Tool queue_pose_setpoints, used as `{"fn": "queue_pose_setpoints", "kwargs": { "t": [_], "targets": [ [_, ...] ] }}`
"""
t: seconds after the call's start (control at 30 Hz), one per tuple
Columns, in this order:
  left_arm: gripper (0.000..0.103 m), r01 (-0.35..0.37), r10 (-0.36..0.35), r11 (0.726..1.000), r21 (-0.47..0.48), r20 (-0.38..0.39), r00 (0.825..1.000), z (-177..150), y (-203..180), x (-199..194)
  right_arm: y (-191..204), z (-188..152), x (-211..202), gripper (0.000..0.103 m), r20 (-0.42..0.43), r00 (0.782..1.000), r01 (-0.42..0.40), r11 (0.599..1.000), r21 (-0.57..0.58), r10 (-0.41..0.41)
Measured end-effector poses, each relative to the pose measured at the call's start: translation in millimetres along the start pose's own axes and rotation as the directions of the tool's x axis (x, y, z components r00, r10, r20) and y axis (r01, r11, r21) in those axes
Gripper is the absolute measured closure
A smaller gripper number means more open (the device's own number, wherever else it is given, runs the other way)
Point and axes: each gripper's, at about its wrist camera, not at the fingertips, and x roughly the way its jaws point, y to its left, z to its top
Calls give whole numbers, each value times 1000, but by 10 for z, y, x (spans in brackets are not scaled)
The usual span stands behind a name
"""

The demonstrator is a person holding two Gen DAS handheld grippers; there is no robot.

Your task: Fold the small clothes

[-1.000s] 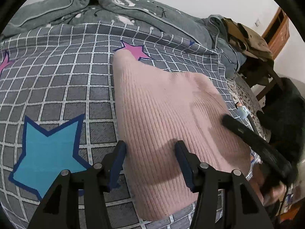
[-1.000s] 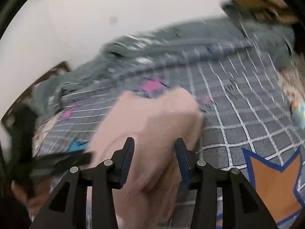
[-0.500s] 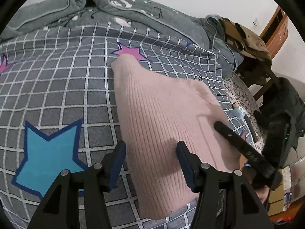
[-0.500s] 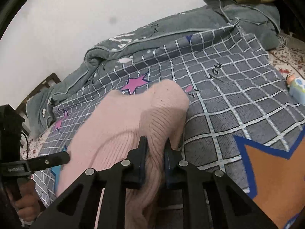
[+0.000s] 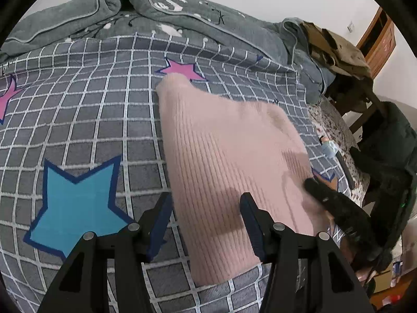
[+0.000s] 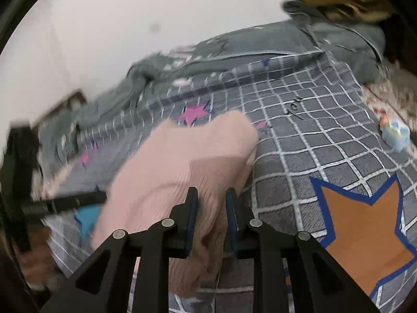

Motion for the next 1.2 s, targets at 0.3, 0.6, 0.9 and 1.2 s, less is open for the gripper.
{"fn": "queue_pose_setpoints", "kwargs": {
  "t": [0.3, 0.6, 0.9, 1.2],
  "targets": [
    [48, -71, 74, 997, 38, -73, 995, -316, -148, 178, -107, -156, 15, 74, -29, 998, 60, 998, -3, -60],
    [50, -83, 85, 995, 46, -25, 996, -274, -40, -159, -196, 50, -181, 70, -6, 999, -45, 999, 0, 45],
    [50, 28, -29, 998, -54, -27, 999, 168, 98, 0, -93, 358, 166, 55, -66, 993, -97, 992, 79, 102],
    [37, 70, -77, 992, -104, -68, 995, 283, 231, 436, -207, 266, 510, 49, -144, 984, -99, 994, 37, 104]
  ]
}}
